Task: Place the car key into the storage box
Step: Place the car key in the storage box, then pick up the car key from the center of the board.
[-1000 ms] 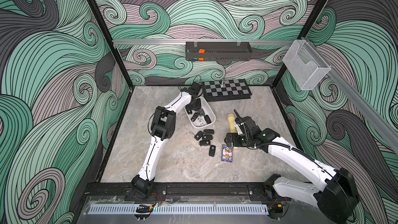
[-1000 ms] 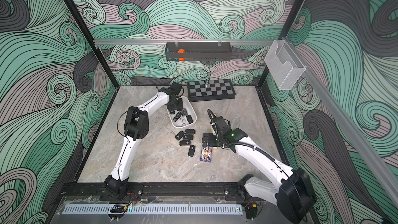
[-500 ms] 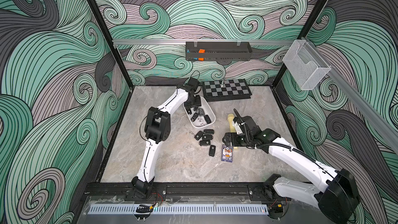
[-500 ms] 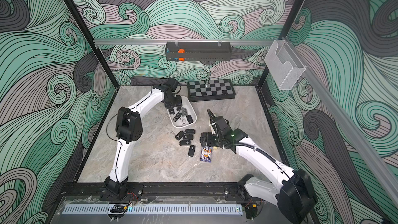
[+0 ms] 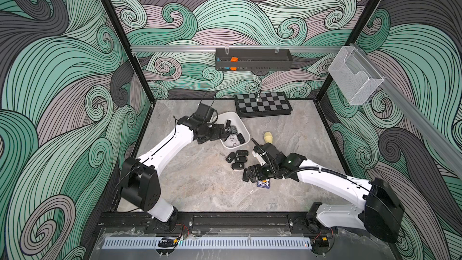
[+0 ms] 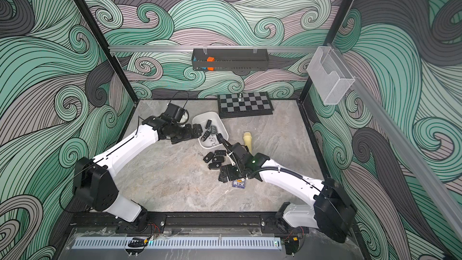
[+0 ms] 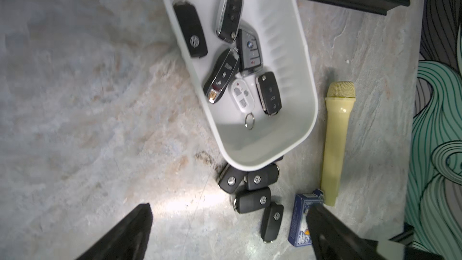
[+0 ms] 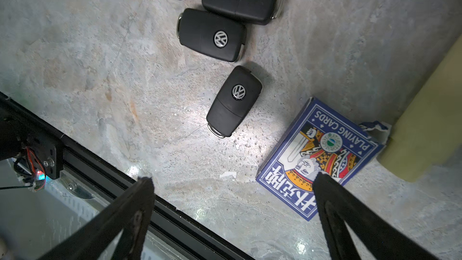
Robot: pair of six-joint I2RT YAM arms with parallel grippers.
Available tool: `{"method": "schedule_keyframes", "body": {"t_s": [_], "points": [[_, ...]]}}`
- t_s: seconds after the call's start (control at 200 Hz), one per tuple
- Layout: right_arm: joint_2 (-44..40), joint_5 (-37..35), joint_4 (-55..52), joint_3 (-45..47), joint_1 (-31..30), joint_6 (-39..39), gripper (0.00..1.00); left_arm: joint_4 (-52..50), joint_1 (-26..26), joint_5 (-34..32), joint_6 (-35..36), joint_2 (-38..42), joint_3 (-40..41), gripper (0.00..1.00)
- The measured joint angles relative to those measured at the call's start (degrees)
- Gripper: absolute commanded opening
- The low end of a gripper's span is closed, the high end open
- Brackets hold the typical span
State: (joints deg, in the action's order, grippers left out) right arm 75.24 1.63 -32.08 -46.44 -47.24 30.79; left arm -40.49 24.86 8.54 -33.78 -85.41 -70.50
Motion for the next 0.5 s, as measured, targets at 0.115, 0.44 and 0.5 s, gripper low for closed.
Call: {"method": "schedule_keyframes", "body": {"t_s": [0.115,0.44,0.5], "points": [[5.1,0.0,1.1,-1.3,-1.6,0.2,0.95,0.5,0.0,0.2,-2.3,8.2,8.7,0.99],[15.0,-2.2,2.7,-4.7,-5.3,1.6,0.9,1.6,0.0,1.7,-8.3,20.1,25.3,0.99],[16.3,-2.7,2.8,-5.2,-5.4,1.9,0.88,1.7,0.0,2.3,-9.2,20.8,27.7,0.99]]}}
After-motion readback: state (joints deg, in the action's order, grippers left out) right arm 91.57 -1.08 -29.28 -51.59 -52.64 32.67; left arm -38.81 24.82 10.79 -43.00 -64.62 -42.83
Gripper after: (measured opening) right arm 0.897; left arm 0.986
